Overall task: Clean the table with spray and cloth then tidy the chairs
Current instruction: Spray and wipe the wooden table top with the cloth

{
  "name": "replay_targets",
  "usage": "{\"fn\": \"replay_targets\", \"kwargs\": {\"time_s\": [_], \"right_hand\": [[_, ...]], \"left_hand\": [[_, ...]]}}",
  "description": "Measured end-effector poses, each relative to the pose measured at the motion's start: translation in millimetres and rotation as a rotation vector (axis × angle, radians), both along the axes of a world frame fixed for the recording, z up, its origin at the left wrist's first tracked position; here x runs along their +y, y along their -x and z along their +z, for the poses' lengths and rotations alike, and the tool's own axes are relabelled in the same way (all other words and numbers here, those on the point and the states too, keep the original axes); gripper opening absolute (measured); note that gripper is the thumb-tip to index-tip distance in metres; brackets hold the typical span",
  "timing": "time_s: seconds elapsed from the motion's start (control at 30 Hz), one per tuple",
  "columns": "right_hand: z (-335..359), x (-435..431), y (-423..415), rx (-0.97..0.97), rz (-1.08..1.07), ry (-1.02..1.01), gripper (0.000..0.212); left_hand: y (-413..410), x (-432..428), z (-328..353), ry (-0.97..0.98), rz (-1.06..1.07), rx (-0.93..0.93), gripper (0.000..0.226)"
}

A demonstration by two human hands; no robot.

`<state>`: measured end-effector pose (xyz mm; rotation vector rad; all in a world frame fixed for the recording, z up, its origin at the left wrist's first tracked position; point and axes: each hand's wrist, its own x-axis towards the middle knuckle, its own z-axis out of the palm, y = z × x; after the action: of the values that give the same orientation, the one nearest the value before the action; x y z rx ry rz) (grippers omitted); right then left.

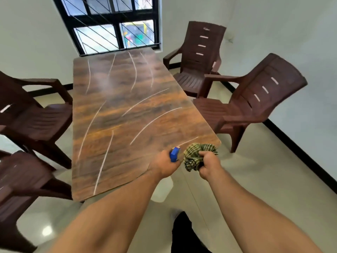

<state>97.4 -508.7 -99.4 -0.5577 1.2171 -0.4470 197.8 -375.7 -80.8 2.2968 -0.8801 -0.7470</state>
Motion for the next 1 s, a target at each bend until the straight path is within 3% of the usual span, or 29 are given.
{"fn": "replay_targets", "kwargs": {"time_s": [0.4, 0.47, 0.5, 0.57, 0.6, 0.67, 0.73, 0.93, 1.0], "right_hand": [[-61.1, -169.2, -99.8, 0.109, 0.021, -0.039, 0.039], [-67.0, -182.2, -106.1, 0.384, 0.042, 0.148, 0.039], [-66.5, -184.0, -105.9, 0.630, 0.123, 0.291, 0.045], [-67.7, -179.3, -102.5, 1.041, 0.361, 0.637, 0.065], [-70.8, -177.9, -102.3, 1.113, 0.514, 0.845, 0.073], [-85.6, -170.9, -101.1, 1.092, 0.974, 1.148, 0.082], [-103.7, -166.7, -100.5, 1.039, 1.277, 1.204, 0.081], [-107.3, -191.7, -174.3, 0.861, 1.423, 1.291, 0.068], [-108.5, -179.8, -187.6, 0.718, 1.595, 1.384, 0.067]], "left_hand": [[-83.6, -125.9, -27.5, -0.165, 0.127, 0.059, 0.032], [-97.2, -134.4, -37.4, -0.176, 0.106, 0.085, 0.030], [-101.0, -136.1, -40.1, -0.193, 0.084, 0.091, 0.031], [-105.8, -137.8, -47.0, -0.223, 0.061, 0.122, 0.032], [-109.2, -141.5, -51.9, -0.230, 0.063, 0.140, 0.031], [-113.2, -148.5, -56.7, -0.241, 0.071, 0.155, 0.029], [-115.2, -152.2, -58.1, -0.233, 0.090, 0.177, 0.030], [-122.0, -159.5, -56.1, -0.180, 0.155, 0.151, 0.036], [-126.8, -158.1, -58.3, -0.138, 0.176, 0.142, 0.028]]}}
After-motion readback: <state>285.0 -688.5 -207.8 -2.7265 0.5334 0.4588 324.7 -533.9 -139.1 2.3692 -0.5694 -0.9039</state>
